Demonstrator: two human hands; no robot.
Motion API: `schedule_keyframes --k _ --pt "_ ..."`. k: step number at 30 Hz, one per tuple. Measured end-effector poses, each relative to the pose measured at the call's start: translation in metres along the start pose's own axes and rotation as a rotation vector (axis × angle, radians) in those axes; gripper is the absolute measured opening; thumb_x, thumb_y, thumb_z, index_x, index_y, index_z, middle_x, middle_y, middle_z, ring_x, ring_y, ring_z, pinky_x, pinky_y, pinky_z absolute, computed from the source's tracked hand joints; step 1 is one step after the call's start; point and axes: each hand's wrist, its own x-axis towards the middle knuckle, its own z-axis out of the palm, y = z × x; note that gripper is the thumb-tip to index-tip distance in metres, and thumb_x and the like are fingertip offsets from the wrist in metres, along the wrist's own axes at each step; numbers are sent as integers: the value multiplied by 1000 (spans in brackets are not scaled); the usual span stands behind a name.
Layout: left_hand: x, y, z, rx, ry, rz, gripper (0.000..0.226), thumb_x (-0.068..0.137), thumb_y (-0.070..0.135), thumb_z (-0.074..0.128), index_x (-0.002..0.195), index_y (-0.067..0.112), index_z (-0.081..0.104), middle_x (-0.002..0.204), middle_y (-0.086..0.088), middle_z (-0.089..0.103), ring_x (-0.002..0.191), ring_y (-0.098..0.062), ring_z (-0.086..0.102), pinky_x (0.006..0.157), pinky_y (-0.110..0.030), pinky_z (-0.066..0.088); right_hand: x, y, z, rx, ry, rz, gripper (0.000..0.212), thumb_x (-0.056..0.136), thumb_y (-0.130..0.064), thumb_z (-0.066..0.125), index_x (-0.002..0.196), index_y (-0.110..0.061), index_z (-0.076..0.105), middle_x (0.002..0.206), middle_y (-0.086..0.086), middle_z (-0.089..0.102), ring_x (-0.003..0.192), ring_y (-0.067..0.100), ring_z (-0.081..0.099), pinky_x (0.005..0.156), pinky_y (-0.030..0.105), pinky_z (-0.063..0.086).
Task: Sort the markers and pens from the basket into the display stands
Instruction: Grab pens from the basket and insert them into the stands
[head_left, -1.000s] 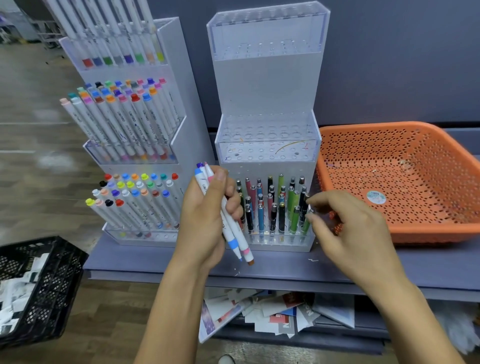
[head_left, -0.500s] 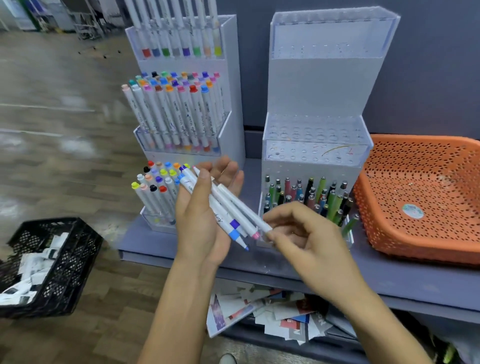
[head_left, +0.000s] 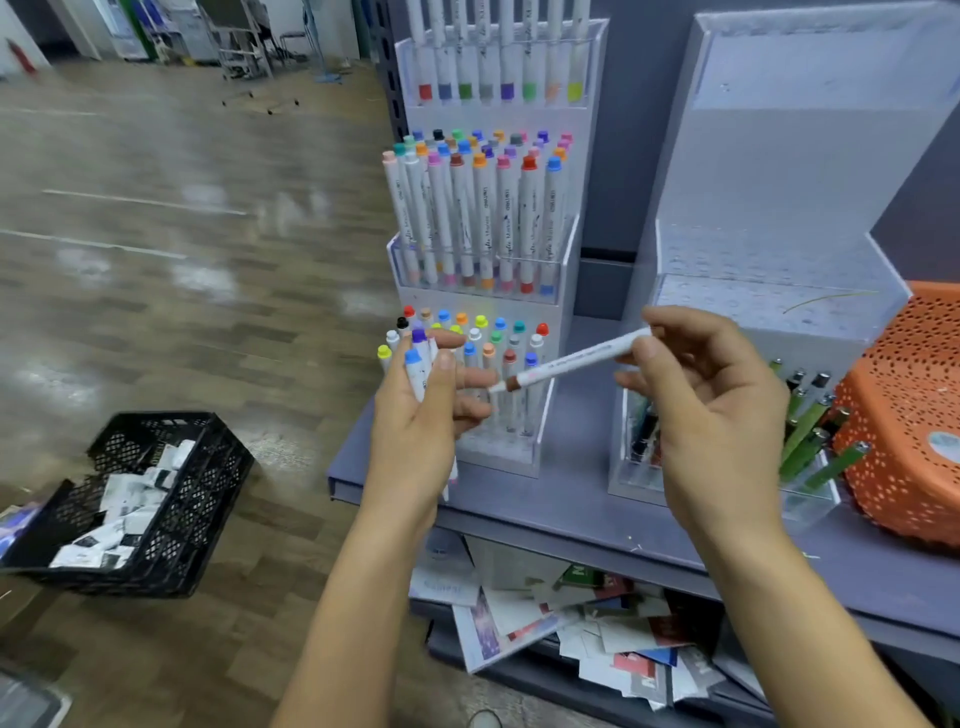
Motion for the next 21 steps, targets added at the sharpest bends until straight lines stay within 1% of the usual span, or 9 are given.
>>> schedule_keyframes --k 1,3,6,8,11,14,16,18,21 --pt "3 -1 -5 36 13 25 18 102 20 39 98 27 56 66 5 62 54 -9 51 57 -23 48 1 3 3 -29 13 -28 23 90 3 58 96 -18 65 82 -8 66 79 8 65 71 20 54" --pt "7 -3 -14 66 32 54 19 102 20 39 100 28 57 62 5 50 52 -7 43 53 -24 45 2 9 6 -109 25 -87 22 91 -1 58 100 -21 64 88 0 64 82 11 65 75 27 56" --pt "10 -5 -21 35 21 38 19 102 20 39 99 25 57 59 7 40 49 -5 33 46 -21 34 0 18 11 -272 10 -190 21 90 -17 58 104 -32 64 95 1 64 88 15 66 81 39 56" --pt "12 -7 -25 -3 6 2 17 102 23 39 97 19 56 57 8 37 48 -6 29 44 -20 28 -1 21 17 -339 -26 -250 23 90 -18 57 106 -34 63 97 -5 64 88 13 65 81 36 56" --pt "16 -8 -28 -23 14 -37 18 101 25 42 95 10 50 59 5 34 47 -6 26 41 -19 27 -2 23 29 -410 -78 -340 24 90 -9 59 108 -24 63 97 -5 62 88 9 64 80 22 52" --pt "21 -8 -34 -13 -1 -67 14 100 13 44 87 12 50 58 6 35 45 -6 27 41 -18 27 0 25 41 -467 -128 -407 24 90 -4 59 110 -13 65 98 -1 62 89 8 63 79 14 49" --pt "24 -8 -37 12 -23 -99 16 97 6 43 90 14 55 54 10 38 45 -5 29 41 -18 29 1 28 48 -500 -149 -449 23 89 -1 60 110 -7 67 99 0 61 89 9 63 79 11 47" --pt "25 -8 -40 4 -43 -137 20 95 4 41 90 15 57 56 9 38 46 -6 30 42 -18 28 2 30 55 -517 -163 -493 23 89 0 60 110 -5 67 99 0 60 89 12 62 79 13 49" --pt "26 -5 -42 -18 -61 -177 20 97 6 40 86 15 55 62 4 38 47 -6 29 44 -20 26 3 35 64 -559 -195 -547 22 89 0 59 110 -4 67 98 -1 59 90 15 63 78 22 53"
